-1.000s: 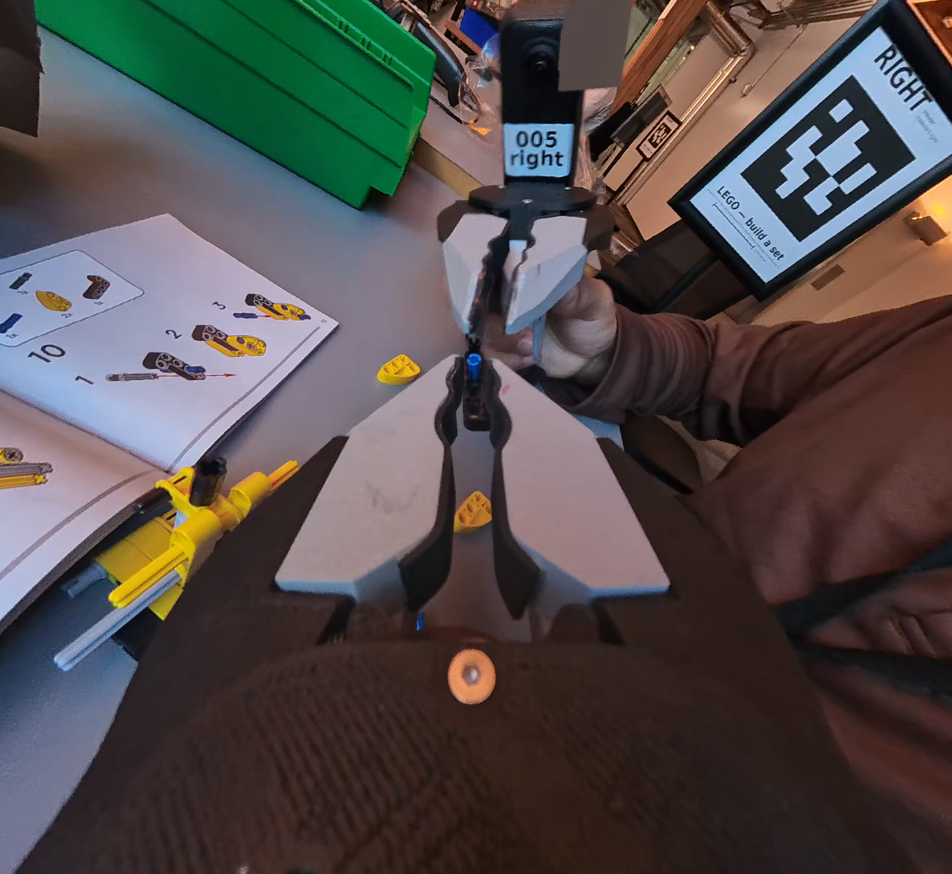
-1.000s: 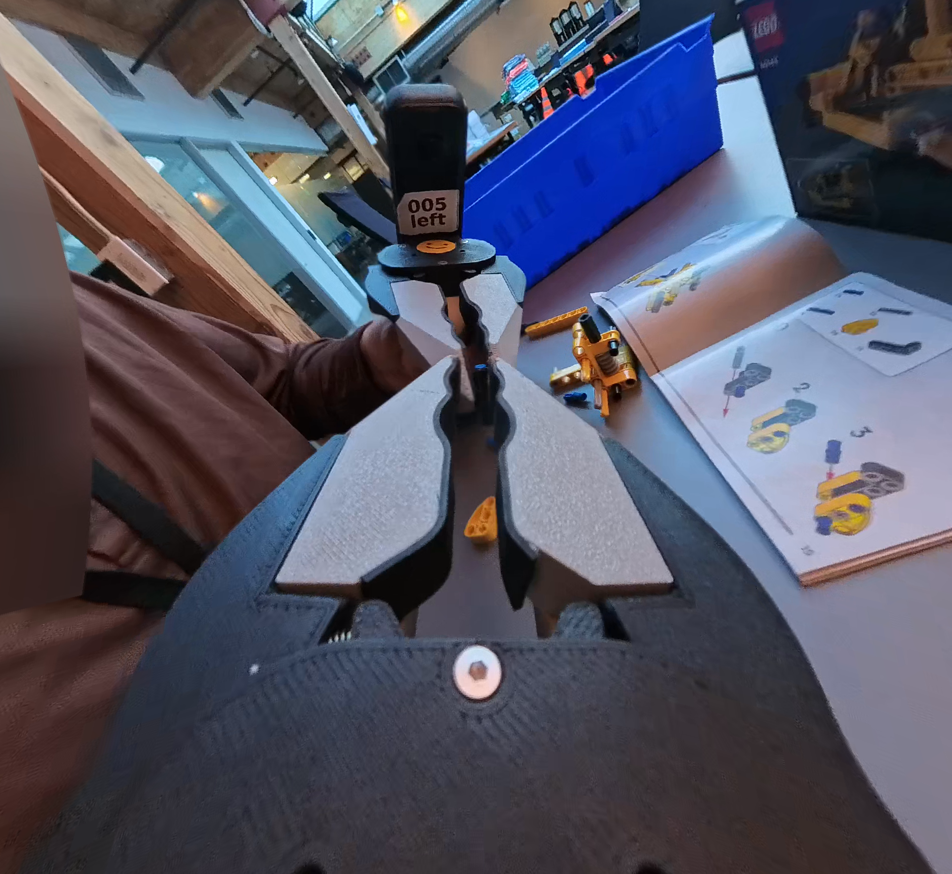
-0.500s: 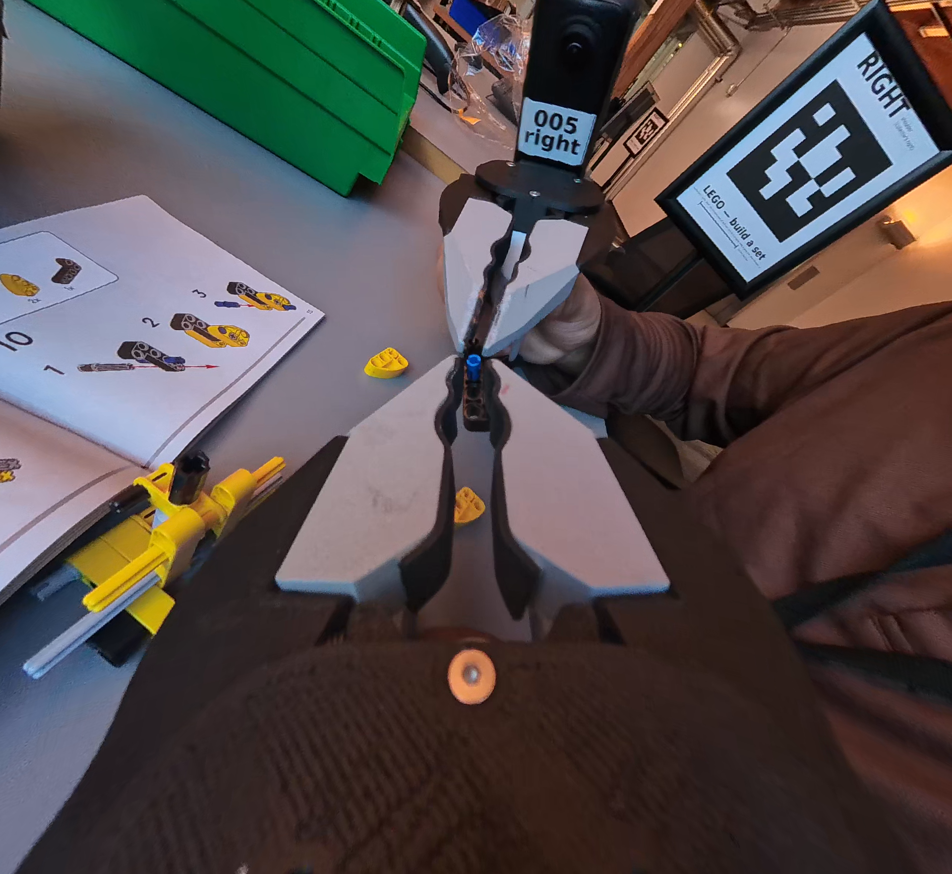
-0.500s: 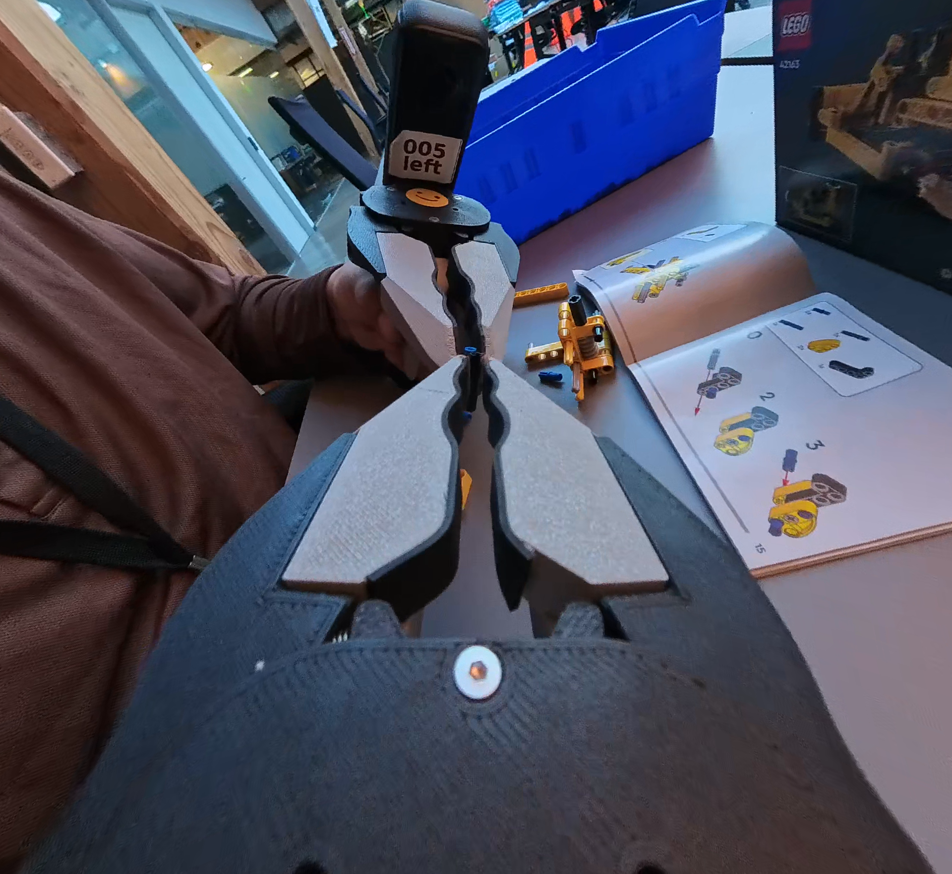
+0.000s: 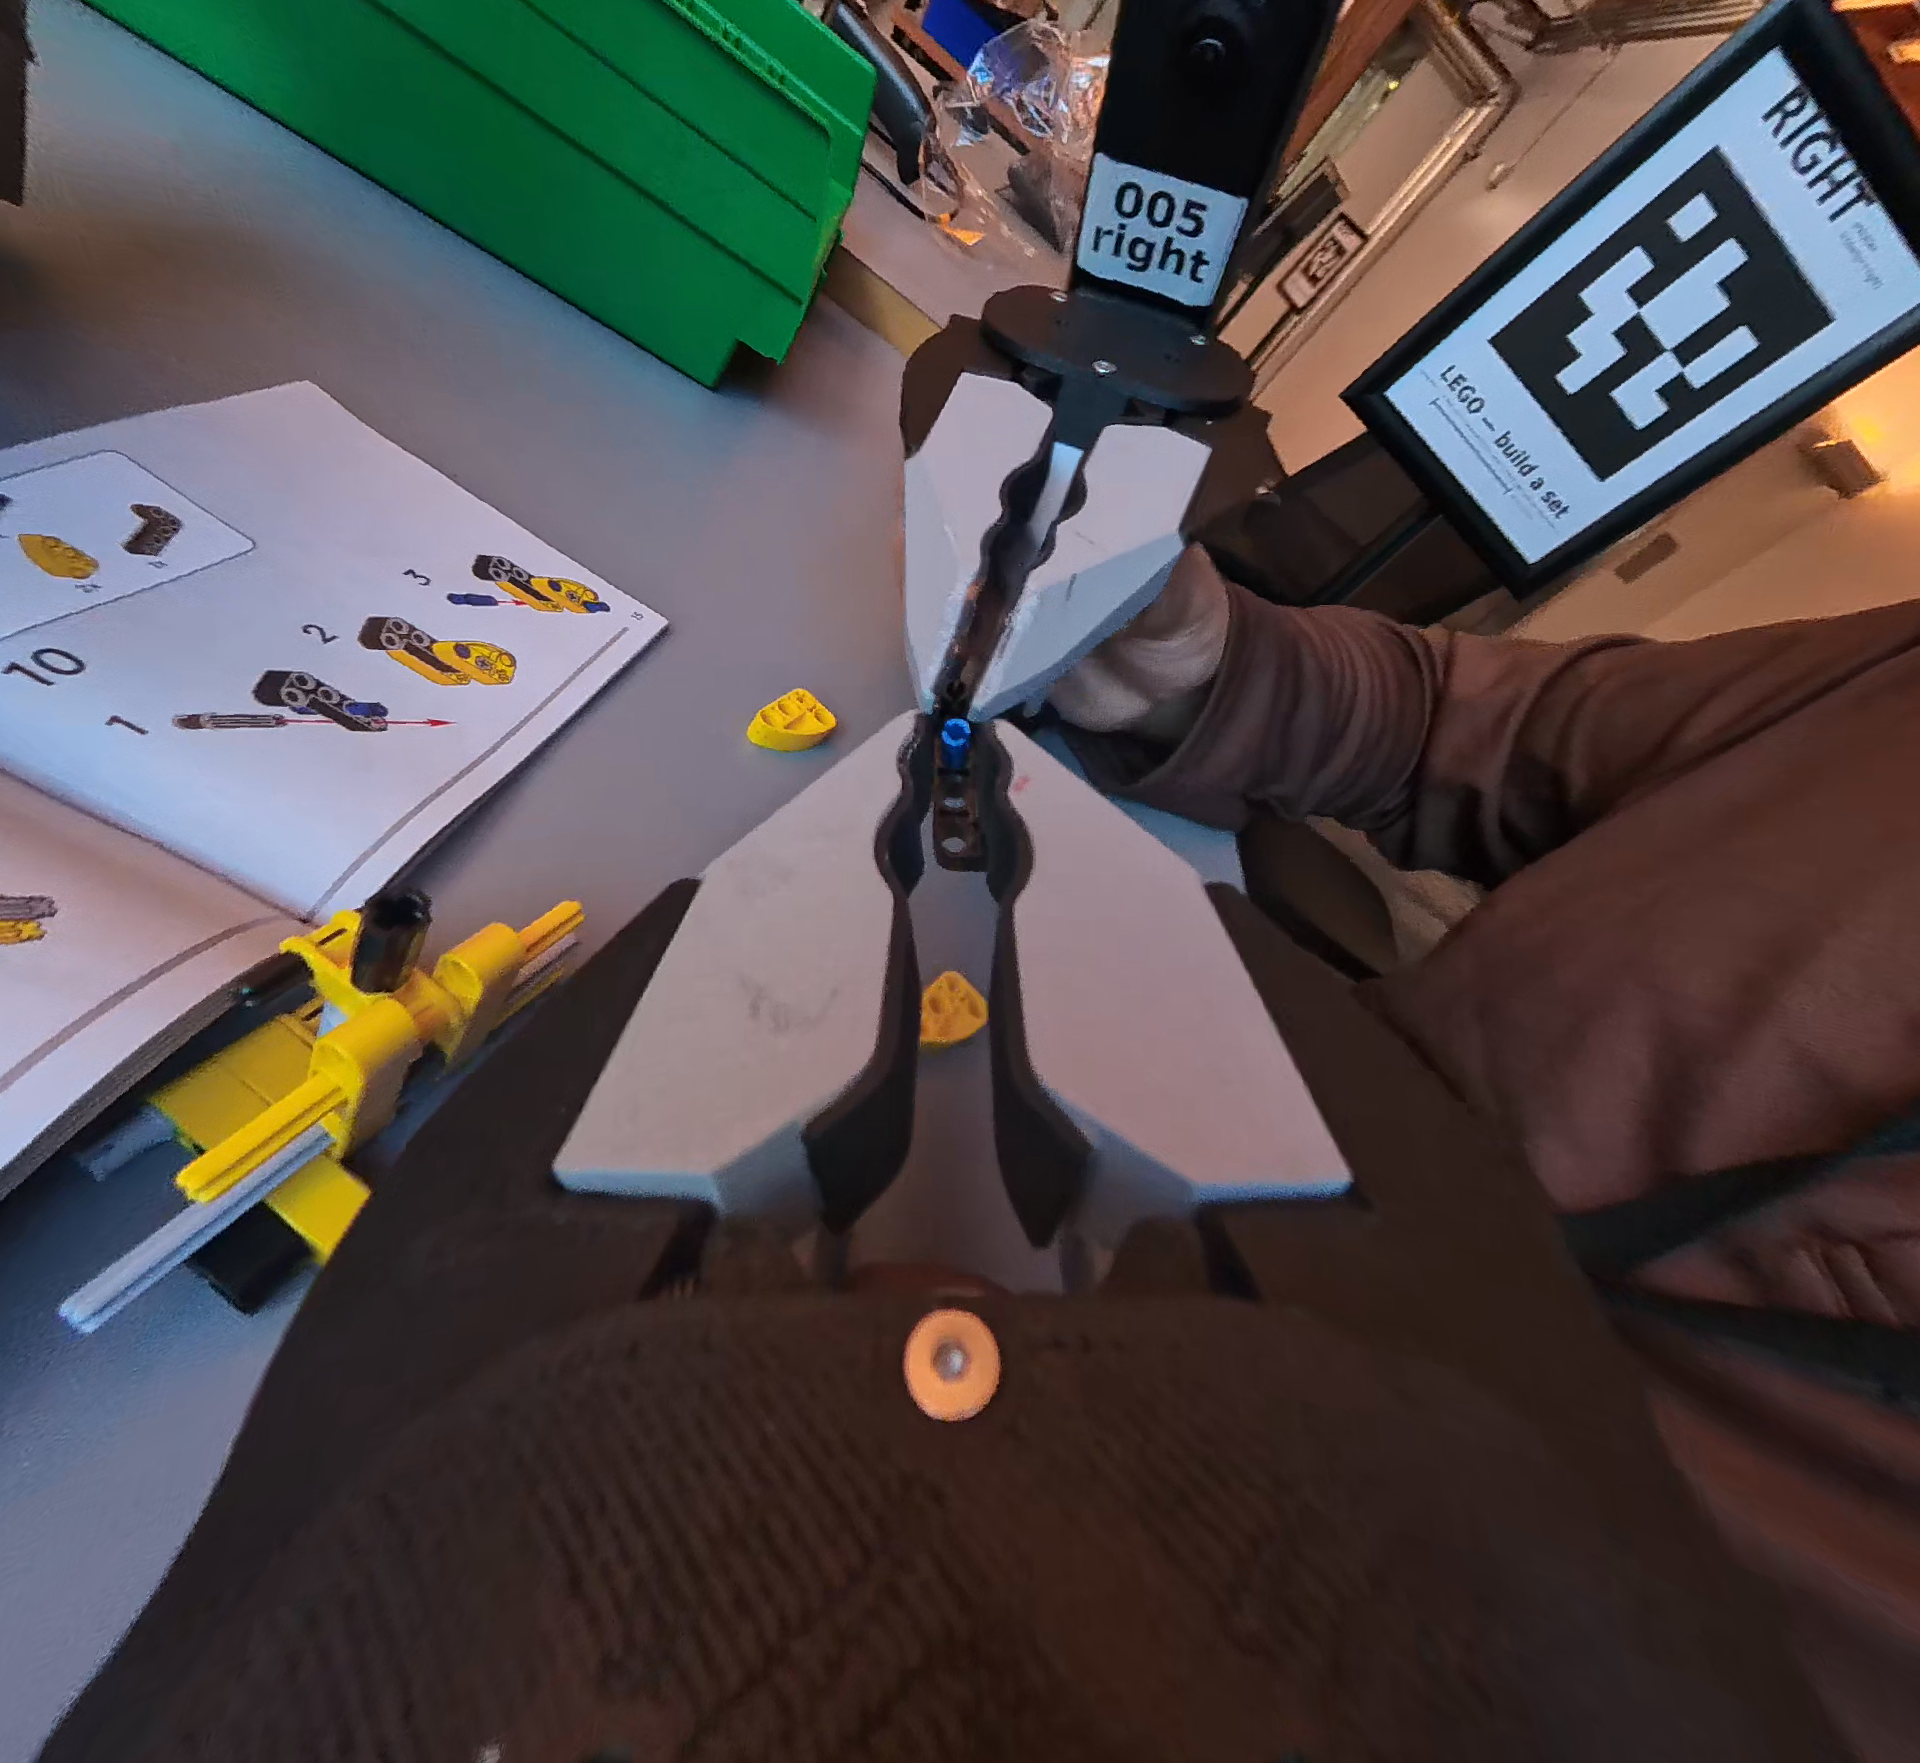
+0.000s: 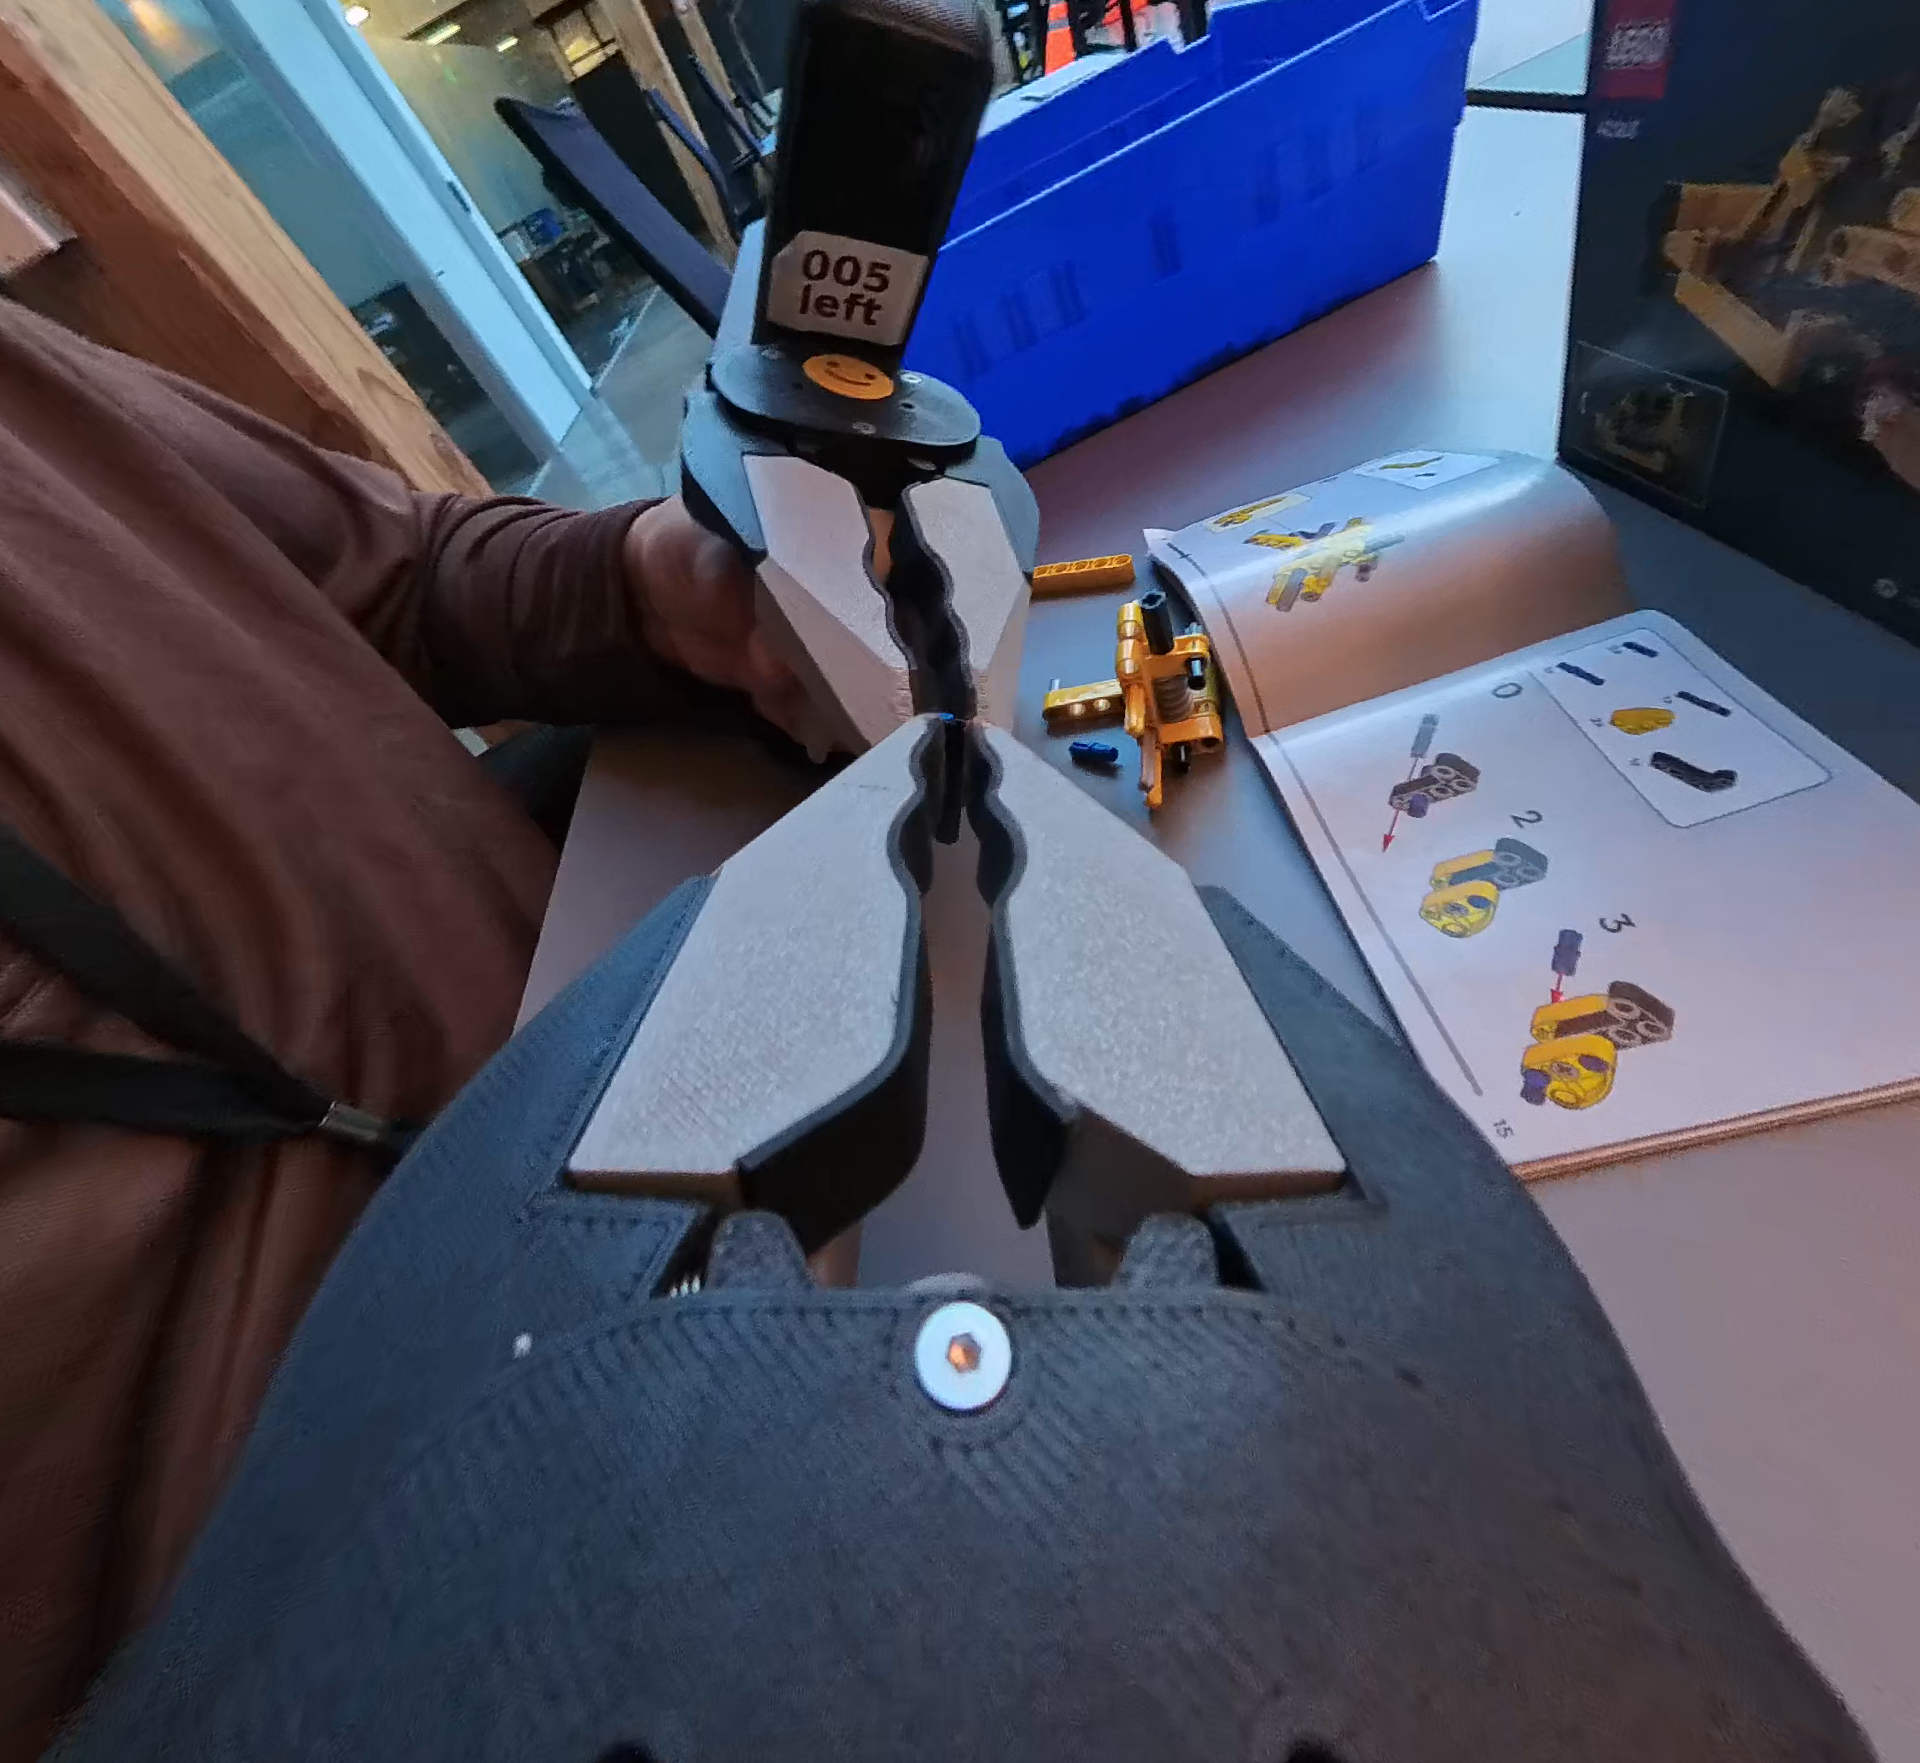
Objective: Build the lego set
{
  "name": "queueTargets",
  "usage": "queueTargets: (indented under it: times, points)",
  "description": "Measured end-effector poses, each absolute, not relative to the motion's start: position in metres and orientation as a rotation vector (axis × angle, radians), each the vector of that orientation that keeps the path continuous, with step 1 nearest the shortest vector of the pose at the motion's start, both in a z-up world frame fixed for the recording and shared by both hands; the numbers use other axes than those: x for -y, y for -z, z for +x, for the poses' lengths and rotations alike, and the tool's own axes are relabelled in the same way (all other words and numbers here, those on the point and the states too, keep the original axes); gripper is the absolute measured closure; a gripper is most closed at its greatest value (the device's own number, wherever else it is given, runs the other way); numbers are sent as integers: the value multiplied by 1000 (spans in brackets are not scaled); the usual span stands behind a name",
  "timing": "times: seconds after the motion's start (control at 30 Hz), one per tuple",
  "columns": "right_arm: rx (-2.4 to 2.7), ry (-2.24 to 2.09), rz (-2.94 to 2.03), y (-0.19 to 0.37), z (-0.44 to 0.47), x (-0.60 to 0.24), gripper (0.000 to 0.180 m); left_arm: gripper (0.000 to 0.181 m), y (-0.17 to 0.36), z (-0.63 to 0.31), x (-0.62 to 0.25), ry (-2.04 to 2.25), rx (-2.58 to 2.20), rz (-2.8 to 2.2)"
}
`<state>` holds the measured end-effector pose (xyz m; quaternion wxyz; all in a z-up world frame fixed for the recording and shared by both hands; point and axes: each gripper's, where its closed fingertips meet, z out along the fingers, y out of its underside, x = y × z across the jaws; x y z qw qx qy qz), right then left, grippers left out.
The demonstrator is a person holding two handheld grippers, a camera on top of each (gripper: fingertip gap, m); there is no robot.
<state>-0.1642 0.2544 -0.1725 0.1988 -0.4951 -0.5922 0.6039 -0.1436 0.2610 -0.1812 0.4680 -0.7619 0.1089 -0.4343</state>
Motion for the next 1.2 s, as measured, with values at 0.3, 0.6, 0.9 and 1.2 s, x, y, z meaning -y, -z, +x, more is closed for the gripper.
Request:
queueTargets:
  times: [0.3, 0.6, 0.9, 1.2]
  points:
    - [1525, -1744, -1417, 167, -179, -265, 180, 175, 178, -156, -272, 1044, -187, -1837]
    - [1555, -1641, -1388, 168, -191, -269, 180, 175, 181, -166, -276, 1003, -171, -1860]
    - [1554, -1560, -1340, 164, -193, -270, 180, 175, 178, -167, -277, 1016, -155, -1838]
    - [1524, -1544, -1318, 159, -195, -272, 180, 174, 174, -169, -278, 1000, -153, -1820]
